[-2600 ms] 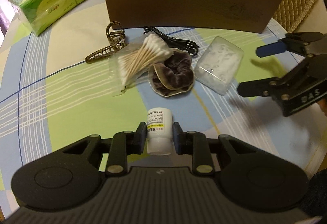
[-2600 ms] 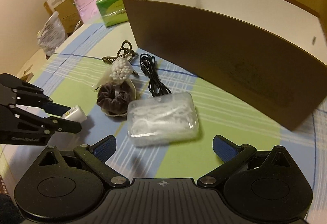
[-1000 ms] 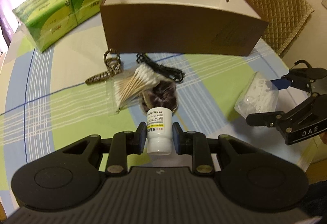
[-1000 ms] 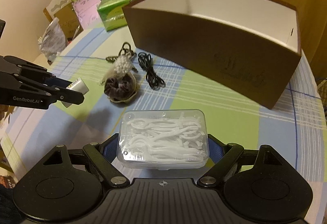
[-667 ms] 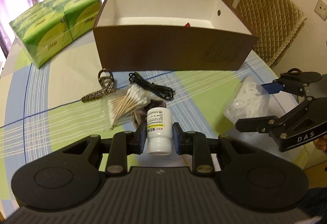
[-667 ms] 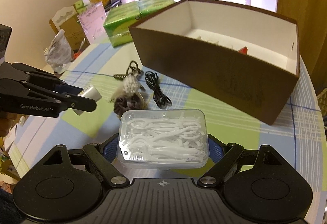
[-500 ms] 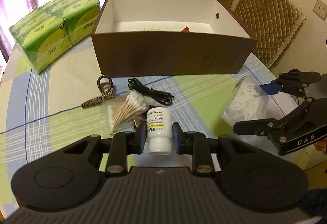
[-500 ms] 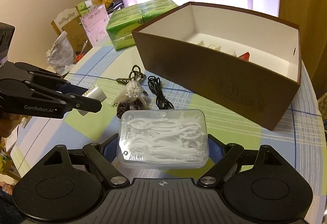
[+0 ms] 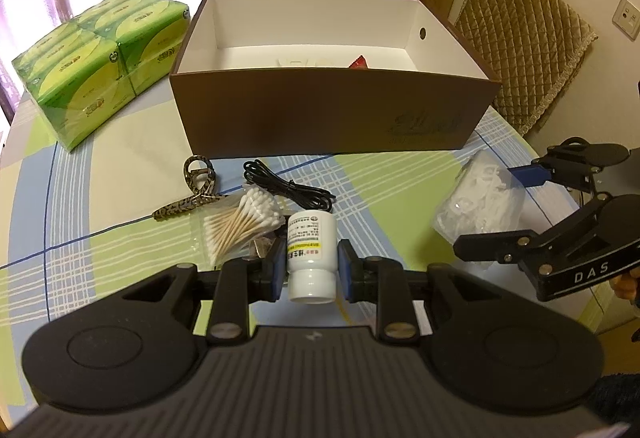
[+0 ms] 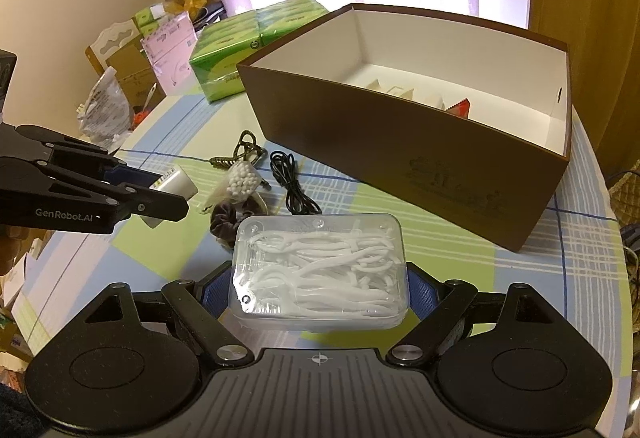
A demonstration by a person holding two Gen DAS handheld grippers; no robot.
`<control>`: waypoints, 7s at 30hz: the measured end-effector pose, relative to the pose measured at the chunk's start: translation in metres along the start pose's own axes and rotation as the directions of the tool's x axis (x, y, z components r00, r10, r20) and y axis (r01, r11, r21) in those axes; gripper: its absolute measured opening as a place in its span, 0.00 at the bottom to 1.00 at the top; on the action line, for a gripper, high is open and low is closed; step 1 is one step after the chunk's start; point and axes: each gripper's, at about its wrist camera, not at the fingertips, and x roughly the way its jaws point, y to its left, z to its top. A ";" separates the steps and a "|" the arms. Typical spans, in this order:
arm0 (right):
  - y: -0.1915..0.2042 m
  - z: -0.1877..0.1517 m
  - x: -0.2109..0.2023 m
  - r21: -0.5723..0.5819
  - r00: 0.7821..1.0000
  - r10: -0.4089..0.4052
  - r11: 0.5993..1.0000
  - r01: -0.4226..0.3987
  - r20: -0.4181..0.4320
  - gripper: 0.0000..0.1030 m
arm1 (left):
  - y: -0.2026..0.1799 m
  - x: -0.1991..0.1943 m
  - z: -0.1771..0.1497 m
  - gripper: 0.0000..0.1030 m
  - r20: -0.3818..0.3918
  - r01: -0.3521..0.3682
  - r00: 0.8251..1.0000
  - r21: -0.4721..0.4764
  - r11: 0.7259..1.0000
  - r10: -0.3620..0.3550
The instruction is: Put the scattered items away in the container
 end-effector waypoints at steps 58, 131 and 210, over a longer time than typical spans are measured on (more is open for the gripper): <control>-0.132 0.129 0.100 -0.499 0.974 -0.175 0.863 0.081 -0.145 0.85 | 0.036 0.189 0.180 0.22 -0.264 -0.058 0.959 0.184 0.981 0.106; -0.044 0.104 -0.017 -0.177 0.985 -0.151 0.971 0.163 0.079 1.00 | 0.016 0.009 0.134 0.78 -0.040 -0.077 0.996 0.049 0.996 0.079; 0.042 -0.001 0.027 0.017 0.998 -0.053 0.998 0.053 -0.033 0.81 | 0.035 -0.004 -0.025 0.68 -0.092 -0.109 0.990 -0.036 0.993 0.105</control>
